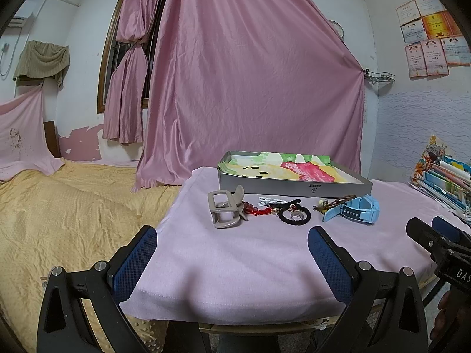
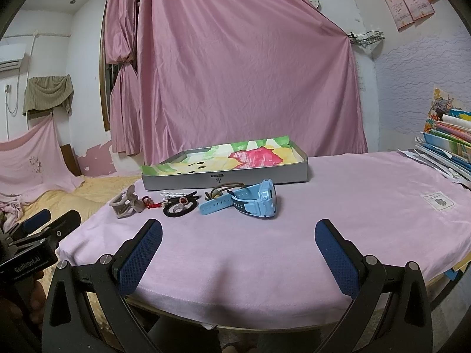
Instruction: Organize jewelry
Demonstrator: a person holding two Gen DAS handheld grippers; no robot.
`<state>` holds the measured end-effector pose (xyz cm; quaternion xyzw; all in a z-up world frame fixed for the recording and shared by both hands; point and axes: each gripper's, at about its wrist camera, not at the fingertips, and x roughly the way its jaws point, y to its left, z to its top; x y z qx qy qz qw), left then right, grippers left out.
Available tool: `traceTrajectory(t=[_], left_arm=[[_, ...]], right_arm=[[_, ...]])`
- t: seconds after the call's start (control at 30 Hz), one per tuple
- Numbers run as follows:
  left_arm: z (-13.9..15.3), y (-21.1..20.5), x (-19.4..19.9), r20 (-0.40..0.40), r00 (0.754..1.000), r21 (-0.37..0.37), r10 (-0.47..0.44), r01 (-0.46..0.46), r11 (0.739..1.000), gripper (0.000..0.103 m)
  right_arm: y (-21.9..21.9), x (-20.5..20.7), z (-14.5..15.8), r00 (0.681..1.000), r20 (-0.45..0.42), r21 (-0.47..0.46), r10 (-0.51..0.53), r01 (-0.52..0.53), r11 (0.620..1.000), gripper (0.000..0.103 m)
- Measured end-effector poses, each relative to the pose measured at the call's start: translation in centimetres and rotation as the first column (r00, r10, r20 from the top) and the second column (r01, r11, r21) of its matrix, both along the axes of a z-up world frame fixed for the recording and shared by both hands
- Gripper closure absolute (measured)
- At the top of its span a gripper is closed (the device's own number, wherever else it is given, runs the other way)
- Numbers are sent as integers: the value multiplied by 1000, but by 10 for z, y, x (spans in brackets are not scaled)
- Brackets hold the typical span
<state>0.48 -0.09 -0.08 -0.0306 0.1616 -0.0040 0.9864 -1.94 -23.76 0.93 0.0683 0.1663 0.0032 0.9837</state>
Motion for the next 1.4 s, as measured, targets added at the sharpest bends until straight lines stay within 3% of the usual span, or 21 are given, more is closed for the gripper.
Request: traceTrajectory(t=[1.4], left_arm=[[0, -3, 0, 5, 1000, 6, 4, -4, 1000, 0]], right_arm=[[0, 1, 1, 1000, -1, 7, 1, -1, 1000, 1]])
